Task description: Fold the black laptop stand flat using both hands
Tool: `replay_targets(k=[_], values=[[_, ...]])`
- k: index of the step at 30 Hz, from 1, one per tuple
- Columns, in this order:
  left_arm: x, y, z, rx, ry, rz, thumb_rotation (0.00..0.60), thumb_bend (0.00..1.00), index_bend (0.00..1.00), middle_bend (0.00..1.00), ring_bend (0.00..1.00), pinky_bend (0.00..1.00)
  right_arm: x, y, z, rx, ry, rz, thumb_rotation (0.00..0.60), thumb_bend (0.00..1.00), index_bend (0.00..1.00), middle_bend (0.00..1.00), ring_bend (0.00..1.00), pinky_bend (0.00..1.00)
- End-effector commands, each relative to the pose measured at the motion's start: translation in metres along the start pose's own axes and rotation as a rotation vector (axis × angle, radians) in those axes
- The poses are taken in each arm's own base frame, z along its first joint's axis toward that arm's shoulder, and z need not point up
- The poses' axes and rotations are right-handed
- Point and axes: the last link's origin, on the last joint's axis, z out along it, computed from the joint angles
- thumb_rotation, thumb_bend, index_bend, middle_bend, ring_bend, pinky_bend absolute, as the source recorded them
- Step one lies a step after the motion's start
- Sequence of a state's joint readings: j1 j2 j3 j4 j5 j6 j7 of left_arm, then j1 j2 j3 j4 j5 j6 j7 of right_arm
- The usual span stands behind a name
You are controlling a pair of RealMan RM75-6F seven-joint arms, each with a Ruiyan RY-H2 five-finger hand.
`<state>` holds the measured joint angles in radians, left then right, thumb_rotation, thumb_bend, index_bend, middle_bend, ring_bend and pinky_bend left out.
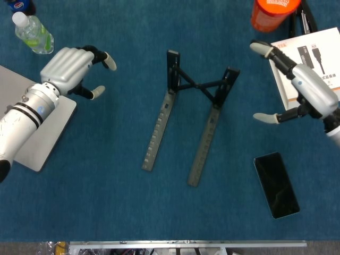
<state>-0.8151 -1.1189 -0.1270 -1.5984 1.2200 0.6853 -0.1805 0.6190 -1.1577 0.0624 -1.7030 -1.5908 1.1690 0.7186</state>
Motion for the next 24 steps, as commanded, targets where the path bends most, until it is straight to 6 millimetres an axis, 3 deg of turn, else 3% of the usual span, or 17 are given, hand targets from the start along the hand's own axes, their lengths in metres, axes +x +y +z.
replay_targets(k=[1,11,18,24], values=[[-0.001,0.002,0.0,-0.008,-0.002,-0.001,0.6,0.33,0.31,0.32,0.19,0.26,-0.001,0.009,0.0,-0.018,-0.001,0.007,0.6,0.1,0.0,0.03,0.0,0.11],[0.0,-0.001,-0.003,-0.001,-0.001,0.002,0.6,0.33,0.31,0.32,0.19,0.26,-0.024,0.026,0.02,-0.044,-0.065,0.04,0.6,0.1,0.0,0.03,0.0,0.11],[0.001,-0.004,-0.009,0.003,0.003,-0.005,0.6,0.33,0.31,0.32,0.19,0.26,-0.054,0.02,0.027,-0.006,-0.155,0.065,0.6,0.1,0.0,0.03,0.0,0.1],[0.004,-0.007,-0.014,0.008,0.009,-0.003,0.6,0.33,0.31,0.32,0.19,0.26,-0.073,0.01,0.018,0.027,-0.228,0.074,0.6,0.1,0.0,0.03,0.0,0.1]])
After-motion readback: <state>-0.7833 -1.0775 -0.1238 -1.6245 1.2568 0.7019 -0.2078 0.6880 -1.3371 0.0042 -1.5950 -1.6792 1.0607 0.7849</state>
